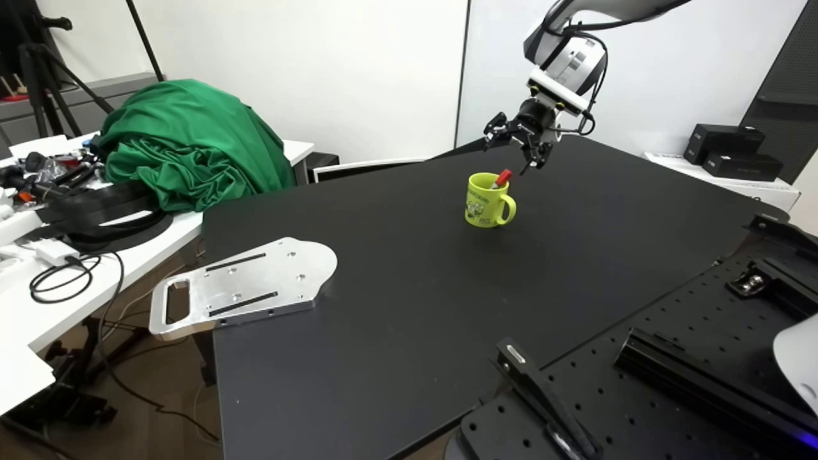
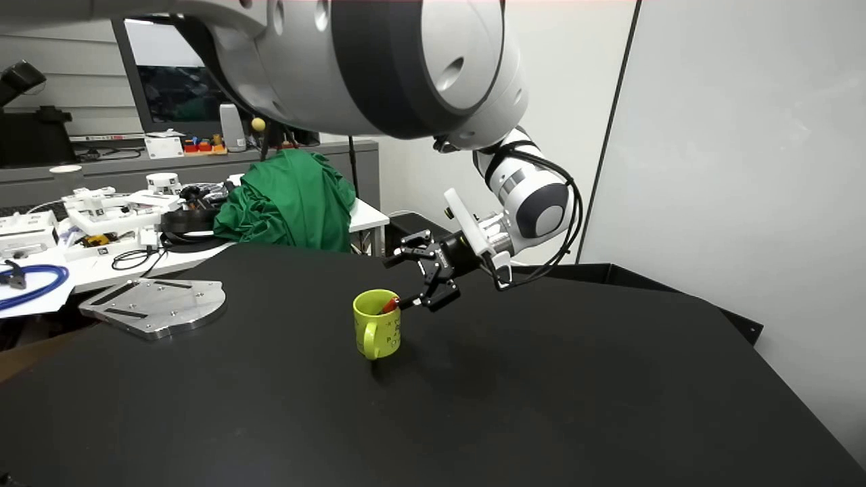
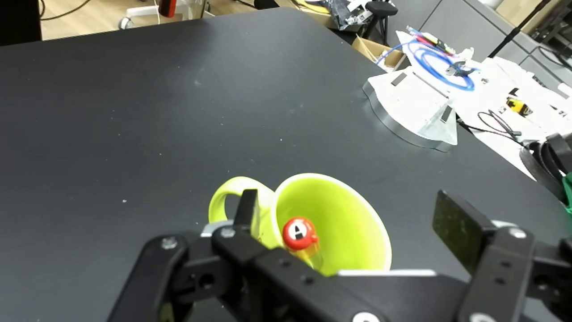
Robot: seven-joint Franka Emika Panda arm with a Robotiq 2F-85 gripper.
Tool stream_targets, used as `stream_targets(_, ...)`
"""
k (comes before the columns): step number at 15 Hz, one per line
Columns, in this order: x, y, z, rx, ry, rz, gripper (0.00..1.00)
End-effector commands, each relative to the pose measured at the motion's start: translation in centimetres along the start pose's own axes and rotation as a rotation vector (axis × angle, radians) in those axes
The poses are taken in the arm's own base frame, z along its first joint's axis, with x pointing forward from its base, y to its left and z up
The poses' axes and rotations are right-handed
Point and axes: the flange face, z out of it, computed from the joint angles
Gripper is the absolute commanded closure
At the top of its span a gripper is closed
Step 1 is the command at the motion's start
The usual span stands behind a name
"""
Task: Pick the marker from the cup and put it on the table
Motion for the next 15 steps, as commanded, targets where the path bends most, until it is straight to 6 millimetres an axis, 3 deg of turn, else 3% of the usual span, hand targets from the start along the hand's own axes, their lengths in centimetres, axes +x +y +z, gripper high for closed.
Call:
stream_targets(1, 0.2, -0.19, -0.53, -0.018, 0.009, 0.024, 0.0)
stream_targets(8, 0.56, -0.07, -0.11, -0.019, 0.007, 0.024, 0.0)
stream_targets(9, 0.54, -0.12, 0.0, -0.018, 0.009, 0.023, 0.25)
stream_targets(11, 0.58, -0.14, 0.02, -0.019, 0.011, 0.02, 0.32)
stream_targets(15, 0.59, -0.18, -0.07, -0.021, 0.018, 0.019, 0.61)
